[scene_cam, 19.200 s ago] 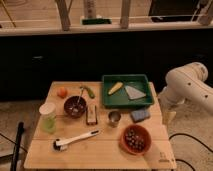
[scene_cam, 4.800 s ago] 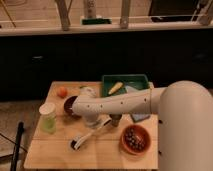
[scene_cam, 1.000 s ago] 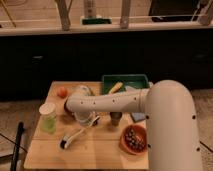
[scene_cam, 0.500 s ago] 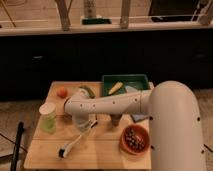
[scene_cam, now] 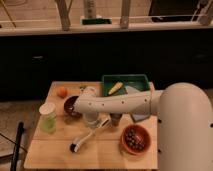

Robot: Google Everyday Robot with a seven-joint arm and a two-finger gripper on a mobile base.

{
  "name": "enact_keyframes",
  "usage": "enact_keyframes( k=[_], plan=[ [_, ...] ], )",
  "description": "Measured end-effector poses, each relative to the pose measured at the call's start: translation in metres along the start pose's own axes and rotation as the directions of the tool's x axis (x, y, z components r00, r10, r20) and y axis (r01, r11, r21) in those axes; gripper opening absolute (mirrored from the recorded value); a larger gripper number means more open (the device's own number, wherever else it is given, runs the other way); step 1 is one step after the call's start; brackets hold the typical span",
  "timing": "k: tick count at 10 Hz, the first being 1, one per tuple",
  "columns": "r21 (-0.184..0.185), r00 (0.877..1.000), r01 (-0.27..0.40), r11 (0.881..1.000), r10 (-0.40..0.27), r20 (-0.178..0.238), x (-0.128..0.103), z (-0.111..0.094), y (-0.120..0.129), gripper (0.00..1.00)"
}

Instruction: Wipe table surface with brush

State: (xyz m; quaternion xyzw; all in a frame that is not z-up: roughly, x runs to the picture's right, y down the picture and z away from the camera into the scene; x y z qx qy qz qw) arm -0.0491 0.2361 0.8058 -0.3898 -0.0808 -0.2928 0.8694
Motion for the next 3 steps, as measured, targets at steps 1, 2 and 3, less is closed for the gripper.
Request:
enact_keyframes(
  k=[1, 2, 3],
  plan=[
    [0.008, 1.000, -0.006, 1.000, 0.006, -0.008, 0.003, 0.002, -0.008, 0.00],
    [0.020, 1.000, -0.006, 1.000, 0.007, -0.008, 0.002, 0.003, -0.017, 0.00],
    [0.032, 1.000, -0.002, 0.999, 0.002, 0.001, -0.003, 0.004, -0.024, 0.00]
  ],
)
